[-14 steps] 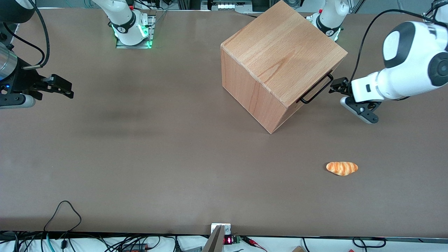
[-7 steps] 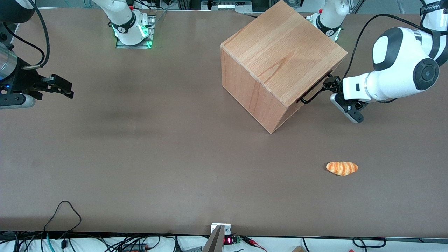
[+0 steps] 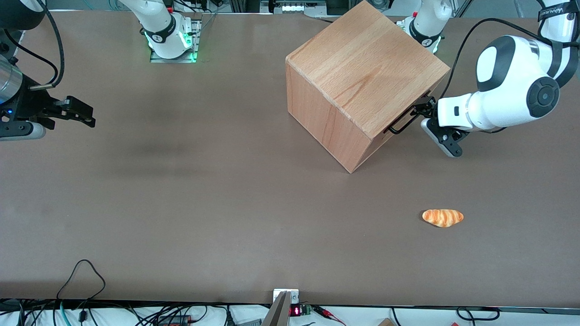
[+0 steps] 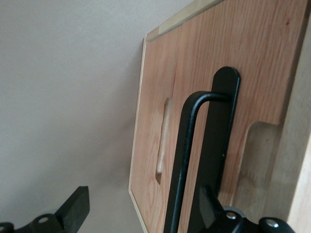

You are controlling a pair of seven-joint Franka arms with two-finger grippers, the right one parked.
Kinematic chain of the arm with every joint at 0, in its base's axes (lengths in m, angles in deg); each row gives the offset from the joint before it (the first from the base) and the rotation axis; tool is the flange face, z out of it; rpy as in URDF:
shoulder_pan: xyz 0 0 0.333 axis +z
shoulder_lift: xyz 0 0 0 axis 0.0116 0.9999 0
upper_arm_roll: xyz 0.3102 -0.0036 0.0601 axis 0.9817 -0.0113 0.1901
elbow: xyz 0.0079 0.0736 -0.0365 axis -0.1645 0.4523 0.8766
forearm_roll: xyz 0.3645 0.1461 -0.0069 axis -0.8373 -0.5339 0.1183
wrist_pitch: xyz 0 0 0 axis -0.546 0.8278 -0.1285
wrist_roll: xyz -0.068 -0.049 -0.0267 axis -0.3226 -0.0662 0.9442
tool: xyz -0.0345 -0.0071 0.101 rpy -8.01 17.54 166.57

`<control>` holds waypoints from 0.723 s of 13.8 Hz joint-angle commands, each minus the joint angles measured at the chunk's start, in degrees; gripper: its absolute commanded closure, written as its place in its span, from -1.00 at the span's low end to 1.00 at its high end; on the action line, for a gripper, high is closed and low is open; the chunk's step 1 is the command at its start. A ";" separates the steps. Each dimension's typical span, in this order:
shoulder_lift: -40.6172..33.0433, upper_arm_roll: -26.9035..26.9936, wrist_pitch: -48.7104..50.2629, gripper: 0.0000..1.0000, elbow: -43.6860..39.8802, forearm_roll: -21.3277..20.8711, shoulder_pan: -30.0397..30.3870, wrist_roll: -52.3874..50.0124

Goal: Open top drawer with left arm

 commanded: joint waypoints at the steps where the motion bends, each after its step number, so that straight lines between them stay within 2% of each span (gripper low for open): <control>1: -0.21 -0.13 -2.19 -1.00 1.84 1.84 0.24 2.11; 10: 1.63 -0.13 -8.78 -1.00 4.03 1.76 0.15 3.61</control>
